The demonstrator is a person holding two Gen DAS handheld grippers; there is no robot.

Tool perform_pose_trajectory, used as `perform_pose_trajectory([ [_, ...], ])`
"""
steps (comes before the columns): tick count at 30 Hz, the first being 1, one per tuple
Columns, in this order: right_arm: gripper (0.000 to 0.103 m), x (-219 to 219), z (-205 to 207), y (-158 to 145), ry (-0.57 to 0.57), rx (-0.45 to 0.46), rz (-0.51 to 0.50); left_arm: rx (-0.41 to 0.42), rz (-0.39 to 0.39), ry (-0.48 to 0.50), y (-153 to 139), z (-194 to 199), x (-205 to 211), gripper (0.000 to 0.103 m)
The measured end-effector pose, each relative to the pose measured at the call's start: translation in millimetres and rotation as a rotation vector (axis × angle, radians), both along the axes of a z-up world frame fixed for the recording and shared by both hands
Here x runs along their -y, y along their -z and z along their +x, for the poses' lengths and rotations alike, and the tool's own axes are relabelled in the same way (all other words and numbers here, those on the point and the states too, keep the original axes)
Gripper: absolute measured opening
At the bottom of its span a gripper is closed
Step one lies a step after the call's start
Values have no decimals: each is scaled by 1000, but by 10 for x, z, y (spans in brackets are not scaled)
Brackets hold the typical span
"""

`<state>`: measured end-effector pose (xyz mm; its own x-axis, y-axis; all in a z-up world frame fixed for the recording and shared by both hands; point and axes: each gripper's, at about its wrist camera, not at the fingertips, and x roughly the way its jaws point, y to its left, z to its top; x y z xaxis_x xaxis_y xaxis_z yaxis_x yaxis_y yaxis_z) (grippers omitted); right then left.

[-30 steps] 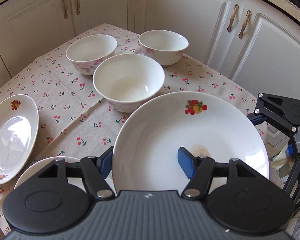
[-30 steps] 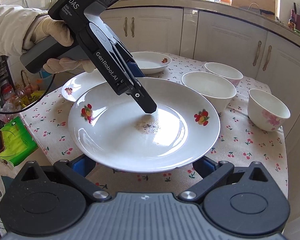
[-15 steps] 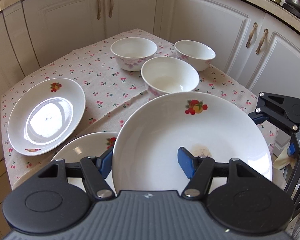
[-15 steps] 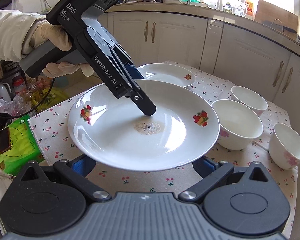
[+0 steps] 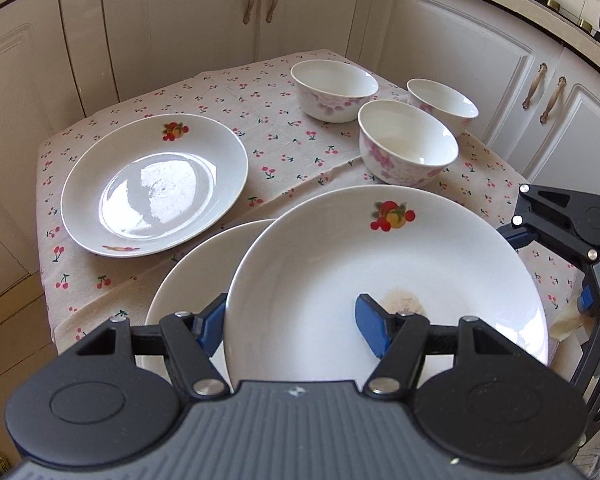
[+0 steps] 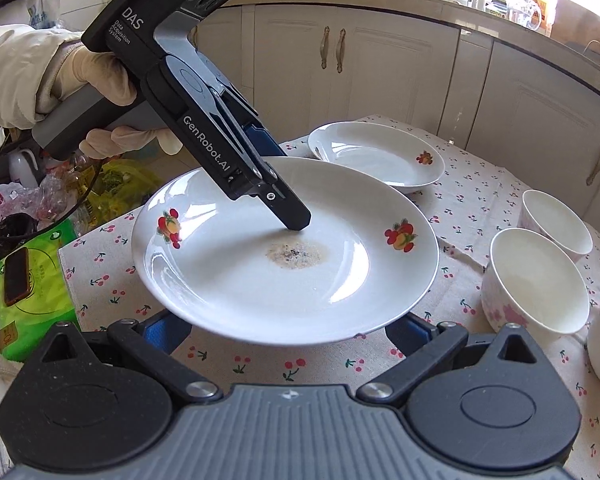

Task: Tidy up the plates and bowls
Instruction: 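Lift the stained plate with the left gripper over another white plate, then lower the stained plate onto the other plate and open the left gripper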

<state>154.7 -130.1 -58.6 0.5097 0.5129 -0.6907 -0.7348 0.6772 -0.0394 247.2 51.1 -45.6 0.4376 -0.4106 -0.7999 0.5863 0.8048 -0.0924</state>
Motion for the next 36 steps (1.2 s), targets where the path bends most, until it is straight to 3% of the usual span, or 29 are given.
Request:
perform_pose_trajectory([
  [22, 103, -225, 155, 72, -6, -27, -51, -60, -37, -23, 132, 227, -152, 66],
  [36, 103, -262, 166, 73, -13, -30, -65, -58, 16, -4, 182, 285, -120, 67],
])
